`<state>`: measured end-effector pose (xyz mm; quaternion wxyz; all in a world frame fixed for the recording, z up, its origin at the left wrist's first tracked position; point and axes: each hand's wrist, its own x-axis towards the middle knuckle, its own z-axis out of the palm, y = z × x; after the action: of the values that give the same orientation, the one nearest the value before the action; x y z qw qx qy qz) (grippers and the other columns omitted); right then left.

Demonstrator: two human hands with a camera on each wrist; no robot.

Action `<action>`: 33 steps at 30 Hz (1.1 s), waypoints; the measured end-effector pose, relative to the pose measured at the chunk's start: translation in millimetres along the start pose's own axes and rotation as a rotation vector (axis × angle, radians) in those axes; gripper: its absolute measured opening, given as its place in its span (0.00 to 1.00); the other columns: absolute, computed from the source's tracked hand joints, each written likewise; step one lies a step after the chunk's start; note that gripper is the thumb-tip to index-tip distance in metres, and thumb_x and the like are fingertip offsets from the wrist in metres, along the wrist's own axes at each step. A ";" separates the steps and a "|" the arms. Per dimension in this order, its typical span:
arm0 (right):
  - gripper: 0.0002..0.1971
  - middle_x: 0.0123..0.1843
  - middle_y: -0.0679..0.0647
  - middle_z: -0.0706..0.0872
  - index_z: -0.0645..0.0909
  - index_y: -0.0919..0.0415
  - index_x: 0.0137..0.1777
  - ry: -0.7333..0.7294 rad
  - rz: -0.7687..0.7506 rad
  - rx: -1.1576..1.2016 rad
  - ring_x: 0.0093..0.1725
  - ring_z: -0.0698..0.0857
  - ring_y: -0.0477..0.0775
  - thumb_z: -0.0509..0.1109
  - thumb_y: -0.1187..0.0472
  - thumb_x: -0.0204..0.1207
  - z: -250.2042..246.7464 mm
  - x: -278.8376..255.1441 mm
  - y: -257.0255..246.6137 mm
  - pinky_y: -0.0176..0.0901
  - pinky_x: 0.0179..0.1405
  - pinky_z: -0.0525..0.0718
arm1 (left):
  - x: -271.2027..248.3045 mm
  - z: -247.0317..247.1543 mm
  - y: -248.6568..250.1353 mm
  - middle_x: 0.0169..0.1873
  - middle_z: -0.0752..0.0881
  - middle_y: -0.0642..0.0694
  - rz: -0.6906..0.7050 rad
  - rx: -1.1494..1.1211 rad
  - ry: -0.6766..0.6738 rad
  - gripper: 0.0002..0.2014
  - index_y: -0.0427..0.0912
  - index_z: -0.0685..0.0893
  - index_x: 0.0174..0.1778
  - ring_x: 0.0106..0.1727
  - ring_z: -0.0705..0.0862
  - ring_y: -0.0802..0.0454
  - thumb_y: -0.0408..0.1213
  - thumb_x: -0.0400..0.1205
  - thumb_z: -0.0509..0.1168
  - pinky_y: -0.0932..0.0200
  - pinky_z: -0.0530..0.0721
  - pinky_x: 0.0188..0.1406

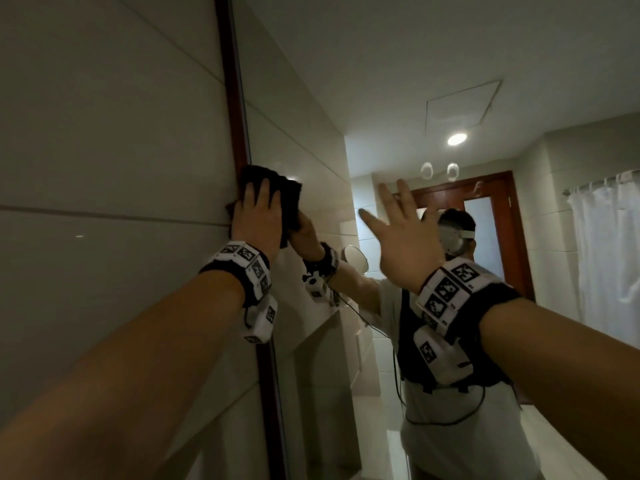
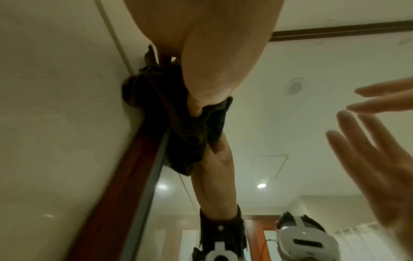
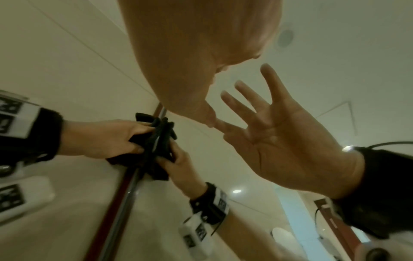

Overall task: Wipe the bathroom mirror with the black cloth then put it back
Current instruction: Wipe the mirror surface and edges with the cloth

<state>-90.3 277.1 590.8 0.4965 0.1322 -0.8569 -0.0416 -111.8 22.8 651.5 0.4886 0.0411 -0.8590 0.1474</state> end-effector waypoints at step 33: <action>0.44 0.87 0.58 0.28 0.39 0.39 0.86 -0.113 -0.078 -0.046 0.85 0.29 0.66 0.65 0.45 0.78 49.2 -43.7 -46.7 0.78 0.77 0.31 | -93.5 29.1 1.5 0.86 0.48 0.35 0.040 0.408 -0.271 0.39 0.39 0.57 0.86 0.85 0.50 0.32 0.46 0.82 0.65 0.32 0.41 0.84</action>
<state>-103.4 240.9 519.8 0.4482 0.1515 -0.8766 -0.0879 -87.7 8.9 557.6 0.3472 0.1413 -0.8698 0.3208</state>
